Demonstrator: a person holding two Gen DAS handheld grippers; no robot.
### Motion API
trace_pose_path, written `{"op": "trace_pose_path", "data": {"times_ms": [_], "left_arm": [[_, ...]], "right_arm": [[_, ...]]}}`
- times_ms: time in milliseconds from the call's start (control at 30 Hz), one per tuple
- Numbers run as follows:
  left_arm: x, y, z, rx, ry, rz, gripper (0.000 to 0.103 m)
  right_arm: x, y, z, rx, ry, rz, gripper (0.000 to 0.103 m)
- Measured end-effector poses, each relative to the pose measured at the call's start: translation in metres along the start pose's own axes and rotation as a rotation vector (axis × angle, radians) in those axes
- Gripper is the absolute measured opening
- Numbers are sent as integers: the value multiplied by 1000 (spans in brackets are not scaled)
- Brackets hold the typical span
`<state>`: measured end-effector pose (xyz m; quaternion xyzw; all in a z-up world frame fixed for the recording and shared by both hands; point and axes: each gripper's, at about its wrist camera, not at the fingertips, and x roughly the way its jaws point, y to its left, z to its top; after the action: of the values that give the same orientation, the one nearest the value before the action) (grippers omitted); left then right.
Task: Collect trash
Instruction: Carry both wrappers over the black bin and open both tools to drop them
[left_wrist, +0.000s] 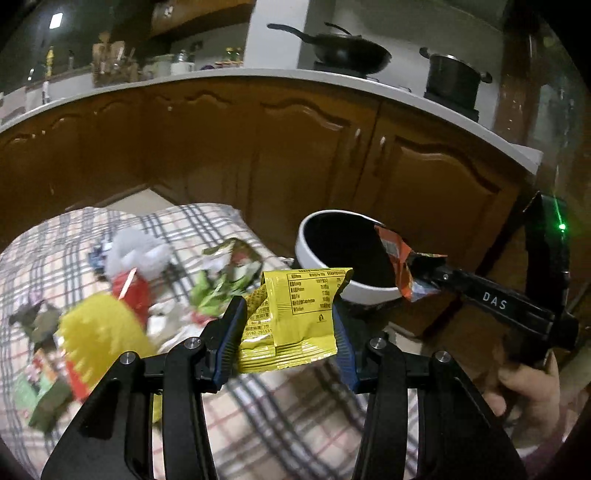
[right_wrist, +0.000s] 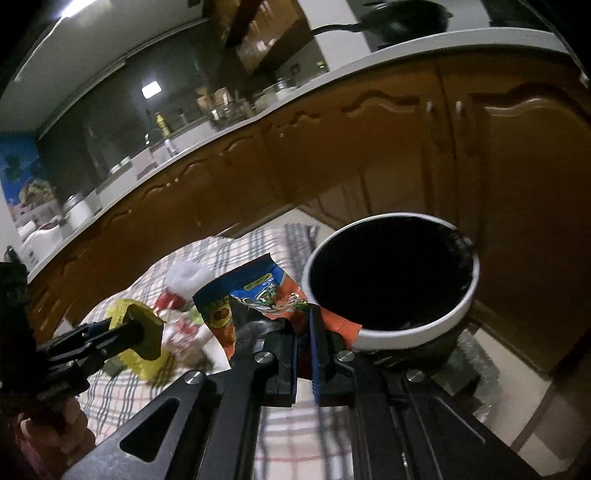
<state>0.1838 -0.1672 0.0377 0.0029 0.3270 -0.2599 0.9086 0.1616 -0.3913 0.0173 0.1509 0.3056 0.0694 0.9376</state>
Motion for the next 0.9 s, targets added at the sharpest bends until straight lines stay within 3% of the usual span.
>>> {"op": "trace_pose_path", "data": {"times_ms": [467, 900], "left_arm": [[83, -38, 56, 27, 88, -62, 44], [155, -58, 77, 51, 189, -75, 45]], "right_arm": [[26, -51, 34, 48, 40, -106, 5], [62, -79, 51, 79, 105, -133, 6]]}}
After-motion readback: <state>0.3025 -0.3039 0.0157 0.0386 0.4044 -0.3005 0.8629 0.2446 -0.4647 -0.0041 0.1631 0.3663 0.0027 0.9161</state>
